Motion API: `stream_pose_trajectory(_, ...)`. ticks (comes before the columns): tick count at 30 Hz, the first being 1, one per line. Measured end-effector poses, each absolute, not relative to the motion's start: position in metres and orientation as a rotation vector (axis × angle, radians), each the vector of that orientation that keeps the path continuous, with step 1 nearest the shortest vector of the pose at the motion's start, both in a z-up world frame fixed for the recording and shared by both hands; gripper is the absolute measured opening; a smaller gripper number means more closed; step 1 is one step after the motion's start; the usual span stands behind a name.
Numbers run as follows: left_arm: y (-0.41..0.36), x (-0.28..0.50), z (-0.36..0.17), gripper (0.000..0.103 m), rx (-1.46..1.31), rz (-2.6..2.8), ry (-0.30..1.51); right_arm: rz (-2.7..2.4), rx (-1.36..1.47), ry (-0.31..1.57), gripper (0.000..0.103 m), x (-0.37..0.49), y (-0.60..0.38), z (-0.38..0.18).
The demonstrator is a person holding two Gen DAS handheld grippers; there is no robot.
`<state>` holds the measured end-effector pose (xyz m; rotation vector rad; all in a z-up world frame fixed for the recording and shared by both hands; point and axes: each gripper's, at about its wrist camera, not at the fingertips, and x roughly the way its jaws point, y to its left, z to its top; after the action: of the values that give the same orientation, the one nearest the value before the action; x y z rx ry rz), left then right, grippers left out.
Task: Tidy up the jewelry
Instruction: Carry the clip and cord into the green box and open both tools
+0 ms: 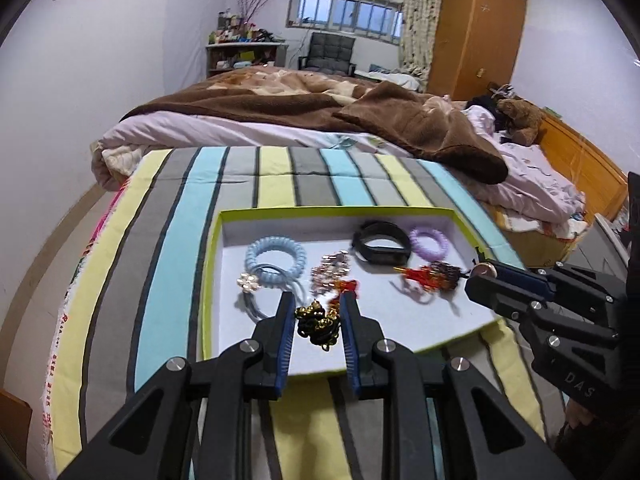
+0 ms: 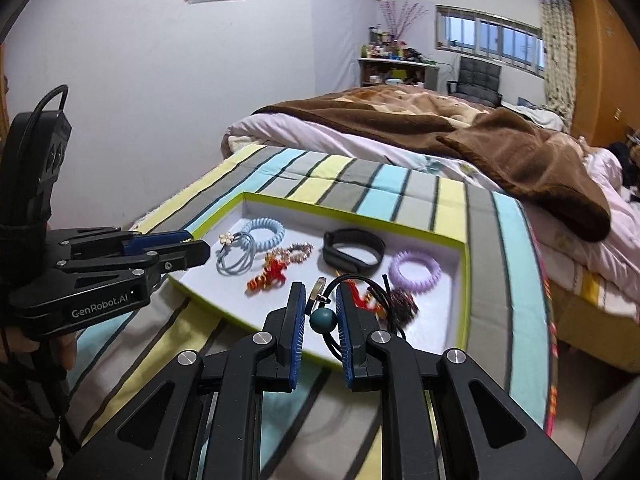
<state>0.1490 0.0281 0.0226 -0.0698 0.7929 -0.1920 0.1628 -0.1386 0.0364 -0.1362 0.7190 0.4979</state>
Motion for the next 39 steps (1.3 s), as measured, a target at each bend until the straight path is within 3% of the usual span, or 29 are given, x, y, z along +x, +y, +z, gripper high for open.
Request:
stream_pose_trajectory(17, 0.038, 0.168, -0.013, 0.024, -0.089, -0.179, 0.877, 0.579, -0.185, 0.908, 0.016, 0.210, -0.107, -0.016)
stream_pose_trajectory(39, 0.040, 0.170, -0.019, 0.025, -0.102, -0.186, 0.907, 0.572, -0.181, 0.947, 0.018, 0.214, -0.104, -0.021)
